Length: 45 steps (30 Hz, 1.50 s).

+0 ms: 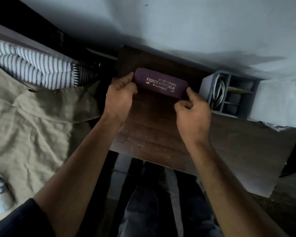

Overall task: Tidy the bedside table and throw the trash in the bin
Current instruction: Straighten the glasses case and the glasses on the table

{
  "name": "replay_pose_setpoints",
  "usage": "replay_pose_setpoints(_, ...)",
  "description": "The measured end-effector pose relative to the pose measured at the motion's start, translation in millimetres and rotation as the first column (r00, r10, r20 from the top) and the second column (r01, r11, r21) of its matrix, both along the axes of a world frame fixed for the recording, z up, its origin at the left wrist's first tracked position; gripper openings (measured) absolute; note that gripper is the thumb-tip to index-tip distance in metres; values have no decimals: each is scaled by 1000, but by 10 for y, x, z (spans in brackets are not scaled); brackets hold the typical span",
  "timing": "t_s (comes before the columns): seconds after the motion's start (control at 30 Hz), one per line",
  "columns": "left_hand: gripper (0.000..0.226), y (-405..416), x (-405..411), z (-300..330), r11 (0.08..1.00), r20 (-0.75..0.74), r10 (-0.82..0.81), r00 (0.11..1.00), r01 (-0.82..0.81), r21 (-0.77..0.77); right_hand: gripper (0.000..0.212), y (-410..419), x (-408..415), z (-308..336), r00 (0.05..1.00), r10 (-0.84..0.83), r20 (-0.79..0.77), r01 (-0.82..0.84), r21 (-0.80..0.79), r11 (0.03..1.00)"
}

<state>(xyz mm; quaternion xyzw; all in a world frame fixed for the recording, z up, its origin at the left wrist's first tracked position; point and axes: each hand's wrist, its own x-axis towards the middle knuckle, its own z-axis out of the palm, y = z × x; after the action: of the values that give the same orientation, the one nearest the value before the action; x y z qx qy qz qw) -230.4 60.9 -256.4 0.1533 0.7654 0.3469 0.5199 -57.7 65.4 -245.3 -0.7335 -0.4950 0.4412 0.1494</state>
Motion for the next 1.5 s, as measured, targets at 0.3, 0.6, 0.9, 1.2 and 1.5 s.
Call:
replay_pose_setpoints(0.3,69,92,145,-35,987,-21,-160,987,160,-5,65,146,-73,-135,998,21,57,-22,27,999)
replay_pose_setpoints(0.6,80,87,230,-81,986,-76,-169,983,169,-11,69,126,-90,-136,995,19,101,-17,-19,1000)
replay_pose_setpoints(0.9,87,50,314,1,985,-153,-158,976,166,37,55,93,-109,73,993,12,120,-11,-9,1000)
replay_pose_setpoints(1.2,78,-158,1082,279,921,66,-359,931,342,185,27,-490,680,422,888,-449,103,444,63,894)
replay_pose_setpoints(1.5,90,-251,1445,179,917,193,-394,899,372,140,51,-424,1498,186,708,-706,-27,704,101,703)
